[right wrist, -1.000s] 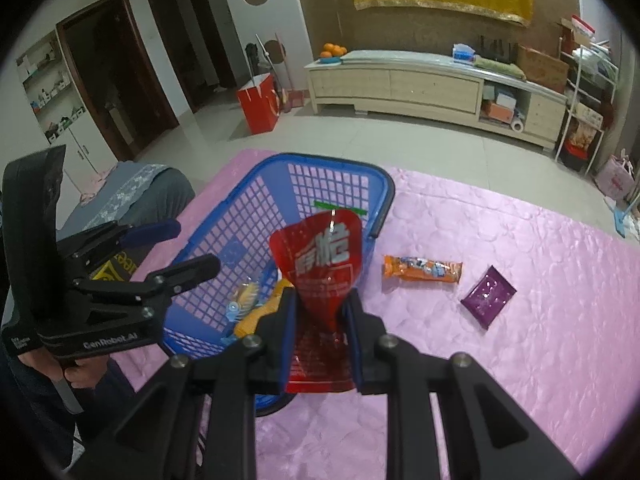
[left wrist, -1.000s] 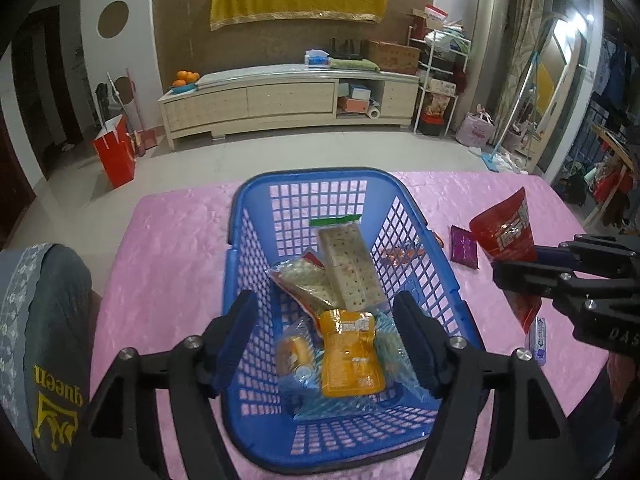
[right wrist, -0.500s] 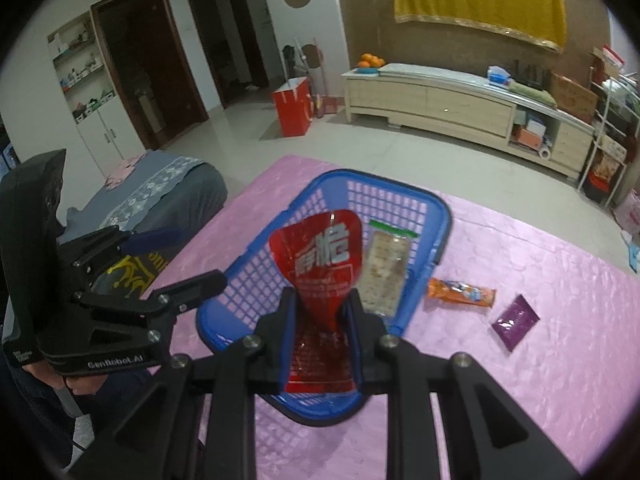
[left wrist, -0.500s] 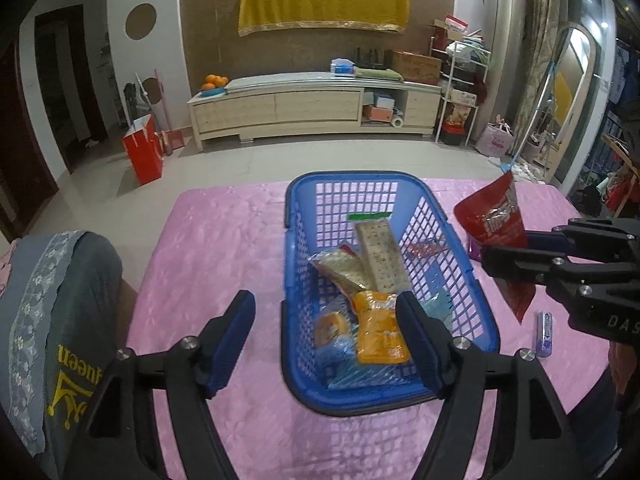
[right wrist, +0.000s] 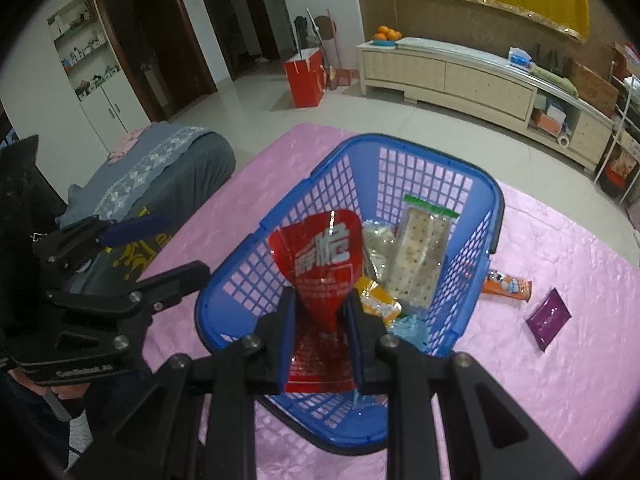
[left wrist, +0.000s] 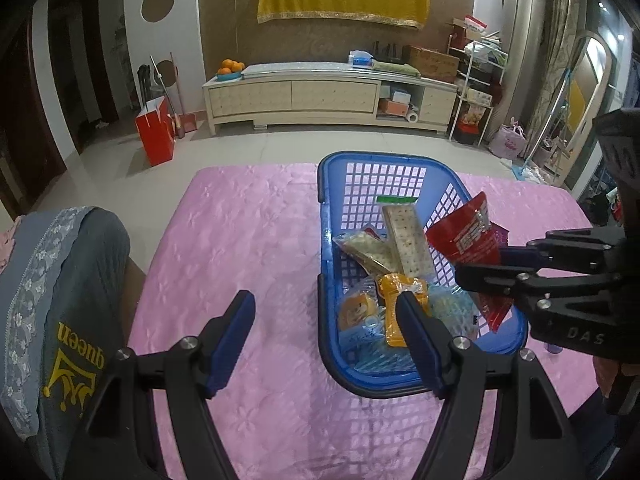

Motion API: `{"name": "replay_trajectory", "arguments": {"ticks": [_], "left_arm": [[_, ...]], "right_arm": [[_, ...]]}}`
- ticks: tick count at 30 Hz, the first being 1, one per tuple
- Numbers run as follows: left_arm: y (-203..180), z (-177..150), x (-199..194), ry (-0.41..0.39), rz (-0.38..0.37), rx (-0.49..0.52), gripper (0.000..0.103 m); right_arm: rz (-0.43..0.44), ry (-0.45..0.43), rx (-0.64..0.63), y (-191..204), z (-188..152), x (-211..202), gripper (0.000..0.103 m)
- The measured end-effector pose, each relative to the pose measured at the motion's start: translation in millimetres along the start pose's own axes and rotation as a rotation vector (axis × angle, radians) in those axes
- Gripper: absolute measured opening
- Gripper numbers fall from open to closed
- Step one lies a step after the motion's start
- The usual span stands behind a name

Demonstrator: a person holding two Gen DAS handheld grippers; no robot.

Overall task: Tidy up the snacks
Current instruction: 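Lower the red pouch into the blue basket and open the right tool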

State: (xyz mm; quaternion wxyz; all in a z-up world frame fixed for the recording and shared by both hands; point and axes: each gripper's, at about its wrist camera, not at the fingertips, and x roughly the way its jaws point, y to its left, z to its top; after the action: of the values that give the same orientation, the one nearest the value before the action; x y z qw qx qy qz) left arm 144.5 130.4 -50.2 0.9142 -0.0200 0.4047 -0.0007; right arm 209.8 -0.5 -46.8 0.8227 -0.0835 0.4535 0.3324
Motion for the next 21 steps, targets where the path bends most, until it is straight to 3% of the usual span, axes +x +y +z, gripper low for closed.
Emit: {"name": "replay_trajectory", "arguments": {"ticks": [7,10,14,17,21], "left_arm": [[7,-7,7,0.012,-0.012,-0.025,0.071],[10,-9,7,0.005,-0.016,-0.039,0.071],[14,-10,10,0.013,-0.007,-0.065,0.071],[14,-12,7,0.016,0.000,-0.060,0.071],[5,-13,-2,-0.005,-0.015,-0.033,0.071]], "right_arm": [[-0.049,0.039,-0.026,2,-2,17,0.028],[-0.058,0.042,-0.038,3,-4,22,0.039],[-0.106,0.048,-0.068,5,-7,29,0.062],[-0.118,0.036,-0.060,3,-8,25,0.071],[-0.103,0.001,-0.033,-5,-9,6,0.076]]}}
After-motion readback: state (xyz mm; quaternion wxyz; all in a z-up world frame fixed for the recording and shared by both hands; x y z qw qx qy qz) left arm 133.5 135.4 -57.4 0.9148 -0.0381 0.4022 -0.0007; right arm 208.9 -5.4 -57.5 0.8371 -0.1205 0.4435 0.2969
